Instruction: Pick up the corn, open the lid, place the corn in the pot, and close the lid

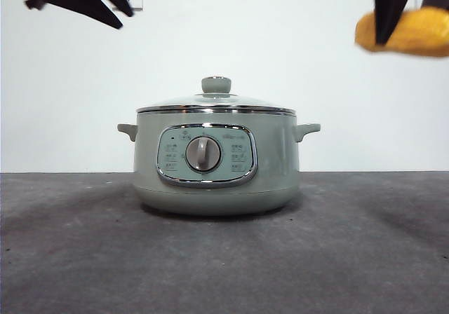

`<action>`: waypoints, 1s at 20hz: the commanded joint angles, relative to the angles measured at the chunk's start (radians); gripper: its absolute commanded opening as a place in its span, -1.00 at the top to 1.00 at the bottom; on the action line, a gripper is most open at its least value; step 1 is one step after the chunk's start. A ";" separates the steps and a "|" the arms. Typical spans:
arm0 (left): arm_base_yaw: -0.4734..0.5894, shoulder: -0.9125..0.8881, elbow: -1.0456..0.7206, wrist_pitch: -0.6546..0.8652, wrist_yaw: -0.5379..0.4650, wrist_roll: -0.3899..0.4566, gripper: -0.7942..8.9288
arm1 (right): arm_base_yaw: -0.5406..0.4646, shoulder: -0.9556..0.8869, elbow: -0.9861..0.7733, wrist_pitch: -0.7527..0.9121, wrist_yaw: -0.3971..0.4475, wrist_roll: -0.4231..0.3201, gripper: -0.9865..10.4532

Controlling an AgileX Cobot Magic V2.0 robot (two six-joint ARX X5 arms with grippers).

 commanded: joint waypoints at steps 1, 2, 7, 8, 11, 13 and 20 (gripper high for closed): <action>-0.029 0.109 0.139 -0.074 -0.051 0.017 -0.09 | 0.002 -0.034 -0.002 -0.025 0.021 -0.019 0.85; -0.045 0.161 0.216 -0.115 -0.100 0.032 -0.23 | 0.002 -0.051 -0.002 -0.038 0.036 -0.026 0.85; -0.138 0.366 0.529 -0.235 -0.281 0.062 -0.46 | 0.002 -0.077 -0.002 -0.072 0.064 -0.028 0.85; -0.154 0.400 0.574 -0.237 -0.281 0.060 -0.46 | 0.002 -0.077 -0.002 -0.071 0.064 -0.028 0.85; -0.195 0.485 0.663 -0.234 -0.312 0.048 -0.46 | 0.002 -0.077 -0.002 -0.072 0.064 -0.028 0.85; -0.213 0.528 0.681 -0.220 -0.328 0.045 -0.46 | 0.002 -0.077 -0.002 -0.081 0.064 -0.028 0.85; -0.253 0.607 0.681 -0.121 -0.358 -0.003 -0.45 | 0.002 -0.077 -0.003 -0.097 0.065 -0.034 0.85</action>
